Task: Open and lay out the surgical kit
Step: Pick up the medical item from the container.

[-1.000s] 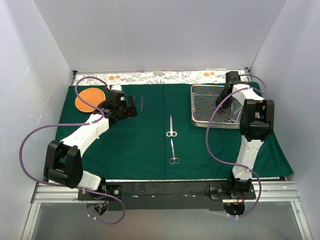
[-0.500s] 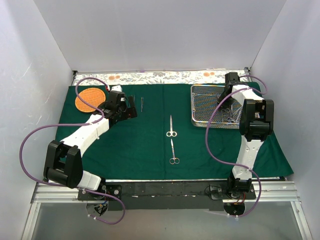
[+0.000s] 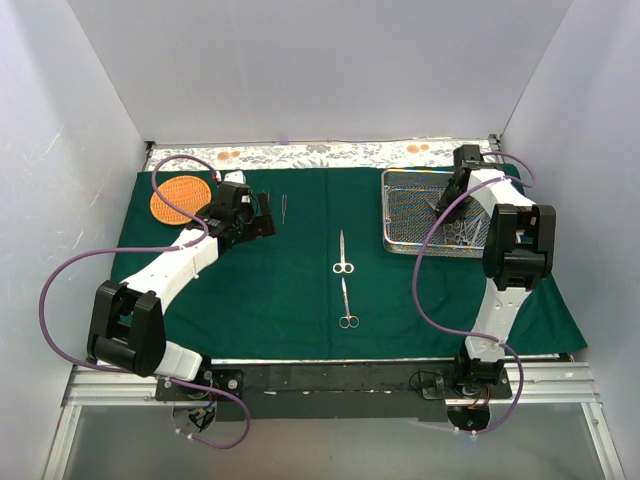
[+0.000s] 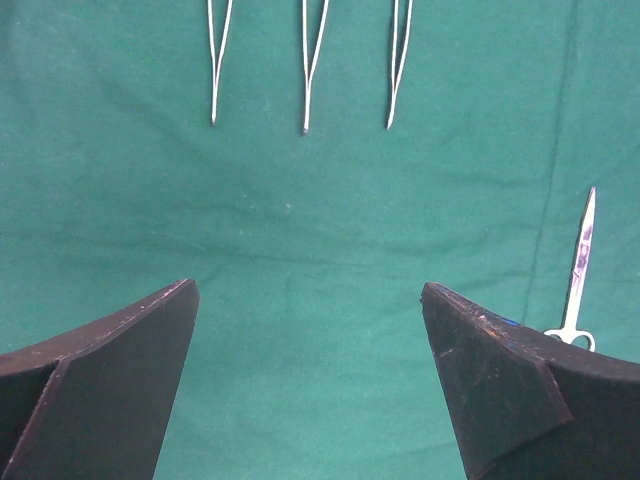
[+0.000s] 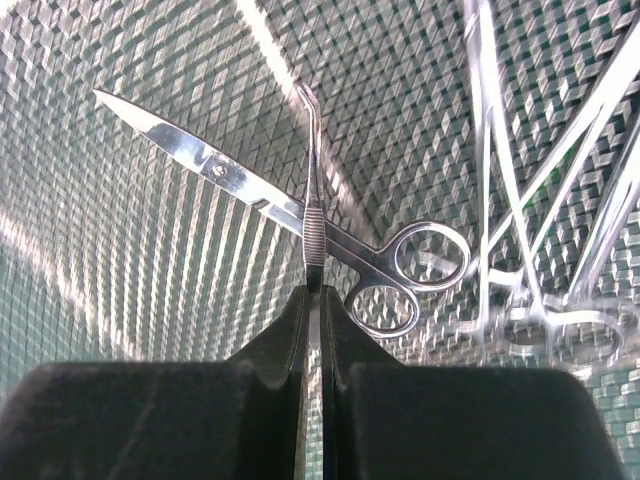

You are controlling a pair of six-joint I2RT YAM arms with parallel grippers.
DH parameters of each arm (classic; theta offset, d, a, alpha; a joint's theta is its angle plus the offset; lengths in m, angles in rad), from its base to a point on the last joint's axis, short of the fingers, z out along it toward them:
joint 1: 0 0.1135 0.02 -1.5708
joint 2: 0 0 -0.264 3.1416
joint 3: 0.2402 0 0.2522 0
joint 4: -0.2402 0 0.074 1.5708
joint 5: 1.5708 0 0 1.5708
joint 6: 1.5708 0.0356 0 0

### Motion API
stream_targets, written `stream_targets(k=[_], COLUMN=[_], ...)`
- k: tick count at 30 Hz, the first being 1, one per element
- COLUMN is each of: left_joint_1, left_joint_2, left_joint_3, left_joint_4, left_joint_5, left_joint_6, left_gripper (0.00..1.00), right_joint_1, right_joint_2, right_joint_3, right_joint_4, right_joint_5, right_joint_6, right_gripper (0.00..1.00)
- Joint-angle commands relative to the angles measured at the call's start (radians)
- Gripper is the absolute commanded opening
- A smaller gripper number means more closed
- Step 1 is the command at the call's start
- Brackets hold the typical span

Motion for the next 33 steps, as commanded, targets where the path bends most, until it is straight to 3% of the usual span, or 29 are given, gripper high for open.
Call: stream_targets(k=[1, 21, 28, 33], left_joint_1=[-0.003, -0.003, -0.003, -0.003], left_joint_2=[-0.008, 0.013, 0.024, 0.035], left_joint_3=[0.031, 0.066, 0.112, 0.178], left_joint_4=[0.002, -0.022, -0.025, -0.027], left_joint_5=[0.026, 0.132, 0.172, 0.25], left_joint_6=[0.003, -0.028, -0.037, -0.075], left_gripper=[0.95, 0.95, 0.95, 0.95], right_joint_1=[-0.003, -0.002, -0.003, 0.038], right_joint_2=[-0.082, -0.024, -0.163, -0.289], right_joint_3=[-0.002, 0.155, 0.048, -0.081], right_joint_4=[-0.09, -0.332, -0.175, 0.089], right_joint_5=[-0.09, -0.289, -0.455, -0.539], right_joint_6=[-0.071, -0.271, -0.262, -0.203], right_gripper=[0.04, 0.01, 0.01, 0.01])
